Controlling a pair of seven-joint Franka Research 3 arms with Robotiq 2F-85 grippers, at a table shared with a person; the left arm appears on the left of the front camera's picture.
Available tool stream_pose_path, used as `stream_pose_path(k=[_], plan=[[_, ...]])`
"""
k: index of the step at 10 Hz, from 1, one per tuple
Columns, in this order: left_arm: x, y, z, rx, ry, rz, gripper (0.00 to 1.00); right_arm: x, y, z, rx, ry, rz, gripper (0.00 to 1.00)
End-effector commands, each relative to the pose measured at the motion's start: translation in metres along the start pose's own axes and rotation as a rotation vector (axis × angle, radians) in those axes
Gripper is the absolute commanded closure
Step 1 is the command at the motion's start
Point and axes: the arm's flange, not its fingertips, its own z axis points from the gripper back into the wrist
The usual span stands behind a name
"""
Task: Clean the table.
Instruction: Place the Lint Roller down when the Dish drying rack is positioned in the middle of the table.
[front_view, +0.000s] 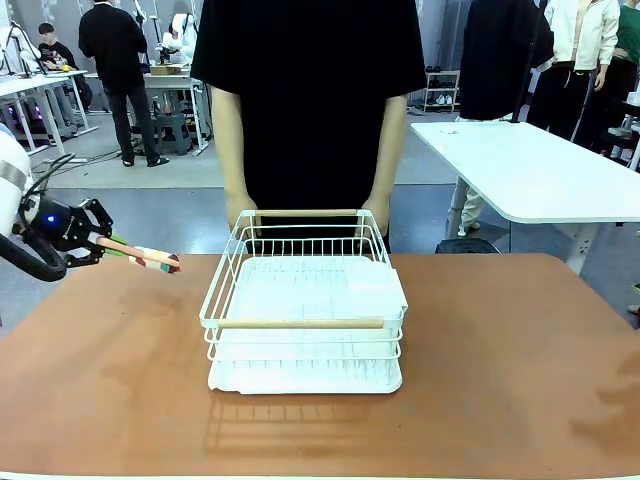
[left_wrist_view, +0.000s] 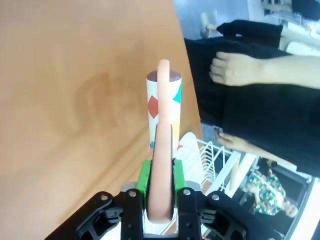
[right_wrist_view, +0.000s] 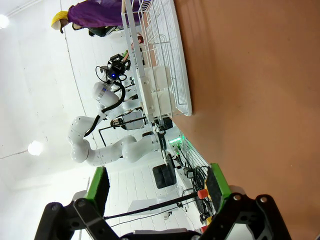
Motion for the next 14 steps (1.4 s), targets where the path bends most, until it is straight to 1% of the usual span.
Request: stream_pose_path(k=[1, 3, 5, 8, 9, 10, 11, 12, 14], plan=[[0.0, 0.016, -0.012, -0.007, -0.042, 0.03, 0.78, -0.001, 0.002, -0.001, -0.004, 0.0, 0.002, 0.0], [-0.003, 0.031, -0.02, -0.02, -0.067, 0.05, 0.78, -0.001, 0.002, -0.001, -0.004, 0.0, 0.002, 0.0], [-0.005, 0.038, -0.025, -0.027, -0.082, 0.046, 0.78, -0.001, 0.002, -0.001, -0.004, 0.0, 0.002, 0.0], [-0.011, 0.041, -0.029, 0.018, -0.079, 0.042, 0.78, -0.001, 0.002, -0.001, -0.004, 0.0, 0.002, 0.0], [-0.009, 0.041, -0.029, 0.031, -0.078, 0.044, 0.7, -0.001, 0.002, -0.001, -0.004, 0.0, 0.002, 0.0], [-0.01, 0.041, -0.03, 0.036, -0.083, 0.055, 0.56, -0.001, 0.002, -0.001, -0.004, 0.0, 0.002, 0.0], [-0.012, 0.037, -0.029, 0.034, -0.095, 0.052, 0.15, -0.001, 0.002, -0.001, -0.004, 0.0, 0.002, 0.0], [-0.015, 0.035, -0.026, 0.018, -0.099, 0.054, 0.0, -0.001, 0.002, -0.001, -0.004, 0.0, 0.002, 0.0], [-0.017, 0.03, -0.011, 0.004, -0.097, 0.041, 0.0, -0.001, 0.002, -0.001, -0.004, 0.0, 0.002, 0.0]])
